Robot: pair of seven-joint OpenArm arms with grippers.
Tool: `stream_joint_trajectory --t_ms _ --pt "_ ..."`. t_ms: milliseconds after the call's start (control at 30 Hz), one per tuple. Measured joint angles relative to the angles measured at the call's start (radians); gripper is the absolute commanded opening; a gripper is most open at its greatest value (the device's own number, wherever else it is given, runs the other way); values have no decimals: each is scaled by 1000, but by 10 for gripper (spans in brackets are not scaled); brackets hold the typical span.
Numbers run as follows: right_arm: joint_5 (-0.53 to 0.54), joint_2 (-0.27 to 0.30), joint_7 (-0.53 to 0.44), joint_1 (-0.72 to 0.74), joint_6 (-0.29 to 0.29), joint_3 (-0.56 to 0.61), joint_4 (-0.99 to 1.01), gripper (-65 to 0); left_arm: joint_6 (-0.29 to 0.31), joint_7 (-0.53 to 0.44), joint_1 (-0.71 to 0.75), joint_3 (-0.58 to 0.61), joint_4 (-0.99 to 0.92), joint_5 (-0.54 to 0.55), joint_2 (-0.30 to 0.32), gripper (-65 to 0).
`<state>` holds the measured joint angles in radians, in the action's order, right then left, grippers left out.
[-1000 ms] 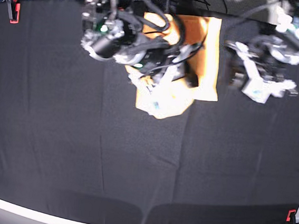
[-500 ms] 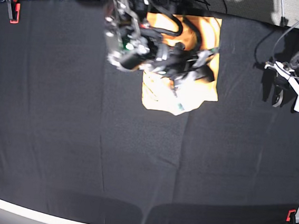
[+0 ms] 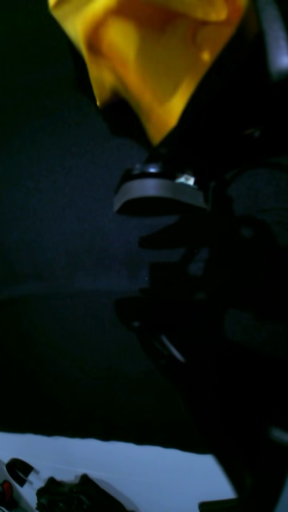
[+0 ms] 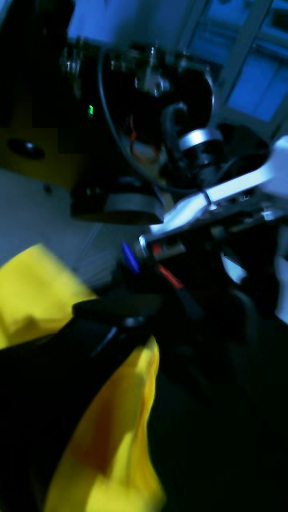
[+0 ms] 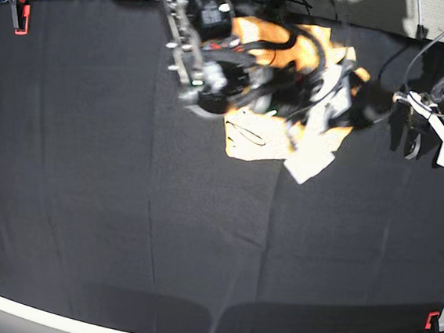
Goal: Layout the t-shirt on the table in an organized manner, then fold the t-shirt properly
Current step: 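Fold the held end with the right gripper over toward the left gripper, then hold the folded bundle with both grippers and rotate it square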
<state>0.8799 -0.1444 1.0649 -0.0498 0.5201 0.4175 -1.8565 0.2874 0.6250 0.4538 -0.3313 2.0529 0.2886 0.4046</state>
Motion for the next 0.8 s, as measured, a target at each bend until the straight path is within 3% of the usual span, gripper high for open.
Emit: stream_joint_trajectory --t_ms 167,267,333,400,467,567,800 --pt "-193 -3 33 0 0 -109 -80 -380 0 0 0 0 0 2 0 -356" --pt "-288 -3 33 0 1 -183 -88 -391 -2 6 0 0 0 105 0 -386" --pt "-336 -1 32 1 0 -225 -88 -459 16 33 0 0 0 196 0 -492" --pt "-338 34 -19 5 0 -245 -88 -572 62 70 6 0 0 294 0 -638" --pt "-417 76 -56 7 4 -257 -88 -650 120 85 24 -2 0 396 1 -650" --pt "-499 148 -88 8 3 -263 -88 -650 174 111 74 -2 0 515 0 -650" --pt "-540 187 -116 90 4 -257 5 -650 216 223 192 113 0 527 5 -650"
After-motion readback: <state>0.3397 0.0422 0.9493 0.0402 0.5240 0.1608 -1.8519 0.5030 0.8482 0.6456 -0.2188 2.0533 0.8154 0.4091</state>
